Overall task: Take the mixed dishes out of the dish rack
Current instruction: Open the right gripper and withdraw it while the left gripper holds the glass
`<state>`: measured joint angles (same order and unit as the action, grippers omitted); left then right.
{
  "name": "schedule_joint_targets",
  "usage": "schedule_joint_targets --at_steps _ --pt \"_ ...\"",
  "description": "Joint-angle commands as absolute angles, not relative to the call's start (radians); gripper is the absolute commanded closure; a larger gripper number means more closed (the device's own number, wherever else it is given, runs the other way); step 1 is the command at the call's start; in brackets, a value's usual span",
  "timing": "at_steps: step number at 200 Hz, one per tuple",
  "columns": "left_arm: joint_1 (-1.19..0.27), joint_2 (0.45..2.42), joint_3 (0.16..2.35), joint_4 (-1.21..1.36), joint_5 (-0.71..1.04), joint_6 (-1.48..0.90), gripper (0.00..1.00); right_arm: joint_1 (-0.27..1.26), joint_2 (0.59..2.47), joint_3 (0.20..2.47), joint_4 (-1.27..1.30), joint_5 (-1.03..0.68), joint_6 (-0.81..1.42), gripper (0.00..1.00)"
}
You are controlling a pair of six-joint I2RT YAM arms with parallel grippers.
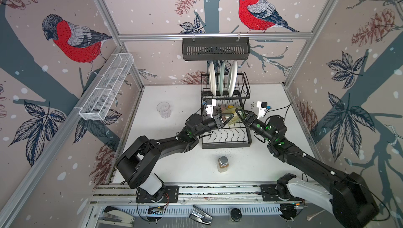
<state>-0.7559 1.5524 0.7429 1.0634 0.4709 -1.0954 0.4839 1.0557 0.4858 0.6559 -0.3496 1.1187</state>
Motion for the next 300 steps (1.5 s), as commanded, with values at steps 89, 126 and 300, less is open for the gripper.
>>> schedule_joint_targets --at_steps 89,126,300 --pt "-0.758 1.539 0.741 1.026 0.454 -1.035 1.0 0.485 0.99 0.471 0.567 -0.327 1.002 0.14" --pt "-0.758 1.5 0.736 0.954 0.44 -0.982 1.0 0.482 0.96 0.472 0.497 -0.271 0.962 0.03" --pt "-0.515 1.081 0.9 0.01 0.209 -0.538 1.0 0.461 0.68 0.424 0.154 0.043 0.702 0.01"
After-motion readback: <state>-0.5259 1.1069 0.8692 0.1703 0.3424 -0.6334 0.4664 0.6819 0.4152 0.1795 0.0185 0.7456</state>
